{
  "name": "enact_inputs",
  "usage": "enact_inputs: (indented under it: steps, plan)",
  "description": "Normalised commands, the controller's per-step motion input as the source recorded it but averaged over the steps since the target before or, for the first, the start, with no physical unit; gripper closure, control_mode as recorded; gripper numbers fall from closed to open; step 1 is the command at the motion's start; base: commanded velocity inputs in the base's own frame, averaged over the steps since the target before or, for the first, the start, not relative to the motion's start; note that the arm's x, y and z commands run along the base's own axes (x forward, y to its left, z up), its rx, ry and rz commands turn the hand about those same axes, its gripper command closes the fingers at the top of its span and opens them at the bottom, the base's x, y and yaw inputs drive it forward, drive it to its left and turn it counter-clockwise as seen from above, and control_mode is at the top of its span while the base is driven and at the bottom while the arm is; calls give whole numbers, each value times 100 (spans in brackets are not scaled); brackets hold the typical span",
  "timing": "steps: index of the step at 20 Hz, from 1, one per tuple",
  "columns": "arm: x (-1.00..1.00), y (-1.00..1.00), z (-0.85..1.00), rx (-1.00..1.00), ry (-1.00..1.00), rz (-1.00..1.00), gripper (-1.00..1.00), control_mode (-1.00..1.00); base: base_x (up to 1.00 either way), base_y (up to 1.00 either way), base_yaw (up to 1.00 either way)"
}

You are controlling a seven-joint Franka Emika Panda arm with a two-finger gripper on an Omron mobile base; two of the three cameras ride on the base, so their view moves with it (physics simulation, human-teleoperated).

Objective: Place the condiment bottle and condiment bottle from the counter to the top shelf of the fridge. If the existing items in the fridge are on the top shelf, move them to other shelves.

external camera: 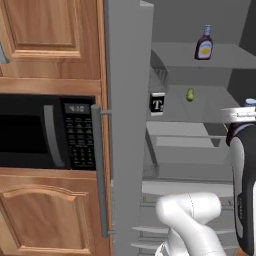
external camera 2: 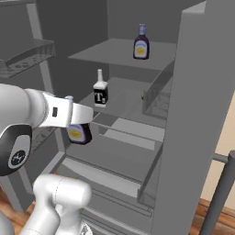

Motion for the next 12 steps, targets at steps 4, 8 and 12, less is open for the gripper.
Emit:
enact_inputs:
  steps: [4,8,12]
  plan:
    - [0,0,0,0,0,0,100,100,54,4,2]
    - [0,0,0,0,0,0,100,100,66,1,2]
    - [56,0,72,0,-10,2,100,-100,0,0,0]
